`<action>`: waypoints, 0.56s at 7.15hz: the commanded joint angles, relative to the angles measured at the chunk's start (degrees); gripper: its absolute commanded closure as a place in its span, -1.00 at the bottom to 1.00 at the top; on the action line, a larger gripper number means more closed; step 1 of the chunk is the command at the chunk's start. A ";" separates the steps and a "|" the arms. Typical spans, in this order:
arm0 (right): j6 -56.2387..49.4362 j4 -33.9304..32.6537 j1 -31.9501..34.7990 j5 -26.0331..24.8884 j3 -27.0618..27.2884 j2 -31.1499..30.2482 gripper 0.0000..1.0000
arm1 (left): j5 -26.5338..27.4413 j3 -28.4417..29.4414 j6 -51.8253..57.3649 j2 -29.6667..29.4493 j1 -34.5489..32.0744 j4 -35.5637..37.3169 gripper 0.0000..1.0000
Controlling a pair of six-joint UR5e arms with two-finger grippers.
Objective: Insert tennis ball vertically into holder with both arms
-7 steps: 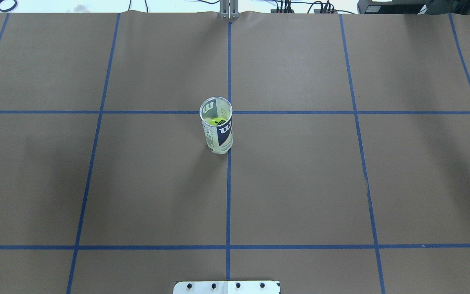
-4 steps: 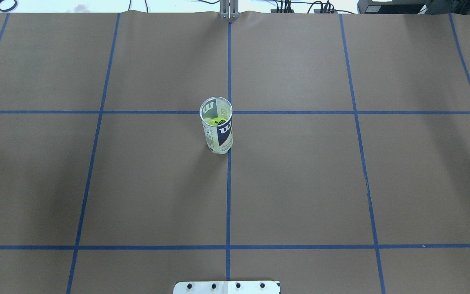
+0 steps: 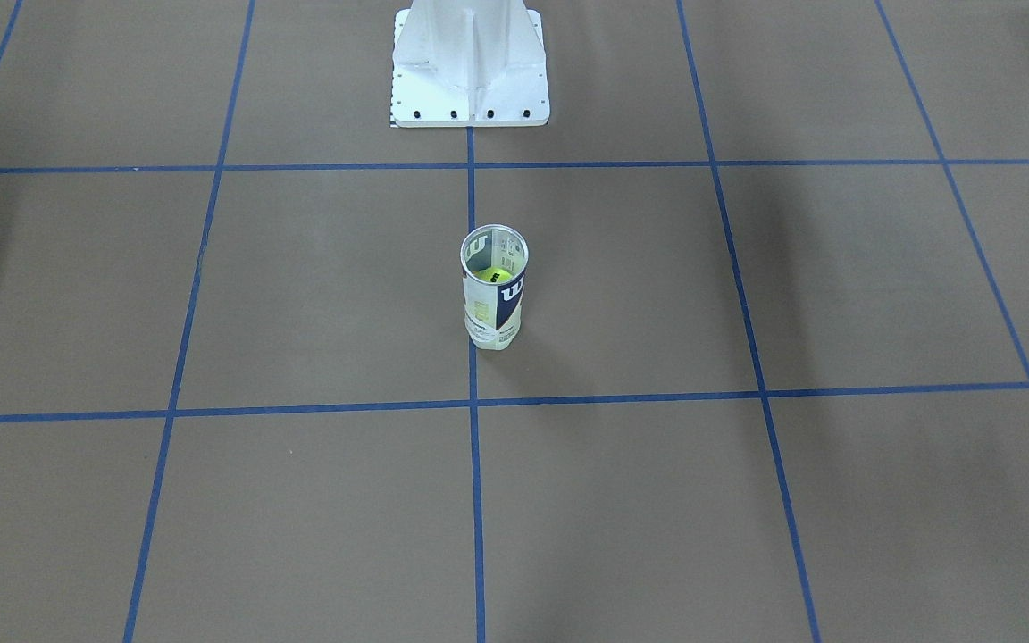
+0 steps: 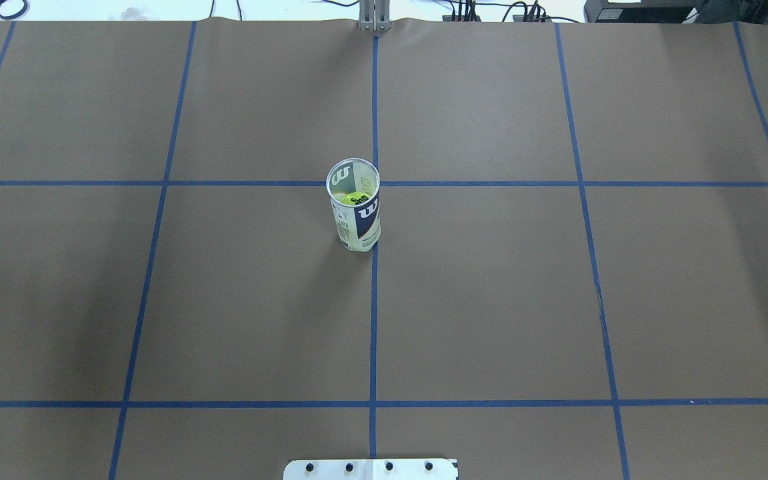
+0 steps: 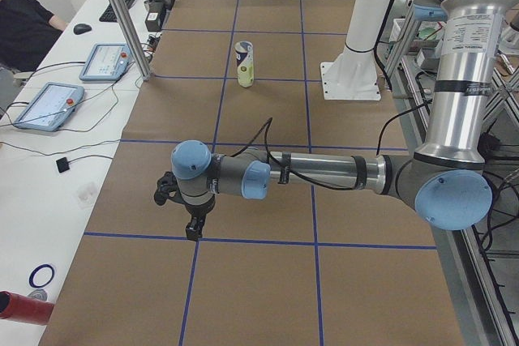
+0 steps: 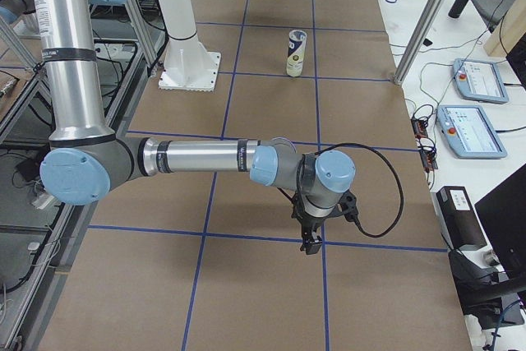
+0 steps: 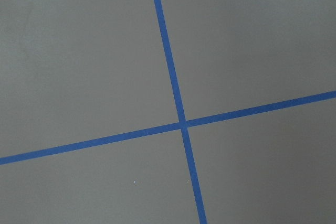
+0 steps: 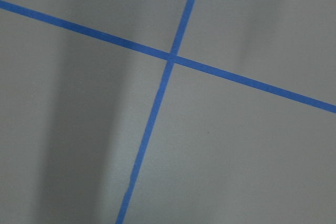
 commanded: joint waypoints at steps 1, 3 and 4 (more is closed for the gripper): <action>3.78 1.60 0.73 2.43 1.26 -0.38 -0.99 | 0.00 -0.11 0.42 0.00 -0.01 1.03 -1.00; 14.84 9.22 0.73 2.44 1.27 -0.37 -0.99 | 0.00 -0.38 3.39 0.17 -0.09 2.33 -1.00; 14.87 9.78 0.73 3.74 1.01 -0.46 -0.99 | 0.17 -1.68 3.59 0.09 -0.62 5.04 -1.00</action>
